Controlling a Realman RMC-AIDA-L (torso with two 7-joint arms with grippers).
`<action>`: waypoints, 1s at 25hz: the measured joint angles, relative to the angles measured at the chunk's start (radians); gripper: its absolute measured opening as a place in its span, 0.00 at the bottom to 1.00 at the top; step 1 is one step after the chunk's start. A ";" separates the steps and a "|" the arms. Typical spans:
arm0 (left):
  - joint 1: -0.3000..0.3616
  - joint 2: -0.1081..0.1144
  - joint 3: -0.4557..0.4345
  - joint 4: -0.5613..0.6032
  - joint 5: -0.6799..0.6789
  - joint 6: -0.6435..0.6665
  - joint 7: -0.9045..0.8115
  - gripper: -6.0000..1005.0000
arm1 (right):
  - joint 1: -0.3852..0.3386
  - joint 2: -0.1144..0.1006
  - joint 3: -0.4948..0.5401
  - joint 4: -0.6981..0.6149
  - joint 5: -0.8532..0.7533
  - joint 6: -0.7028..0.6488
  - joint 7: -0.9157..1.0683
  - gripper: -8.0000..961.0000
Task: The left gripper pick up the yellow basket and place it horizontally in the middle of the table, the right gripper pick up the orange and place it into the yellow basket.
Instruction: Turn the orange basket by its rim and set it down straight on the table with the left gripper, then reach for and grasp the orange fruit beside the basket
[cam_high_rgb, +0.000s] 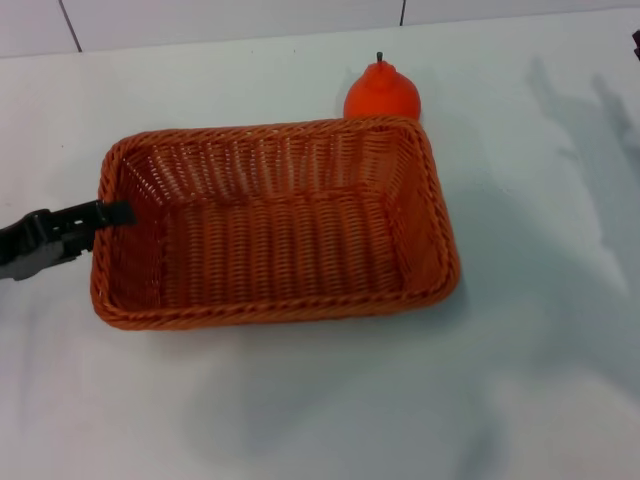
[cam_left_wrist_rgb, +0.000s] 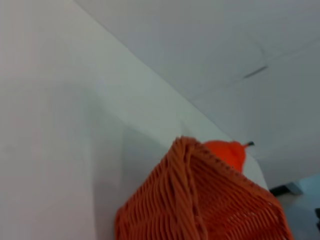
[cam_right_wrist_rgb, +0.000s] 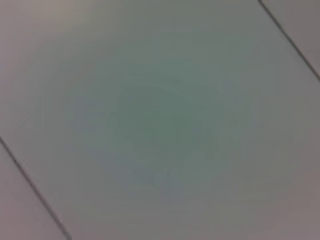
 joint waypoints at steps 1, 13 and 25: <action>0.001 0.003 0.000 -0.005 0.000 -0.017 0.005 0.75 | 0.001 -0.001 -0.013 -0.003 -0.001 0.001 0.000 0.87; 0.019 0.016 -0.263 -0.145 -0.208 -0.083 0.498 0.74 | 0.015 -0.053 -0.407 -0.307 -0.219 0.097 0.359 0.86; 0.052 0.009 -0.282 -0.282 -0.419 -0.019 0.782 0.74 | 0.169 -0.128 -0.412 -0.620 -0.895 0.113 1.032 0.85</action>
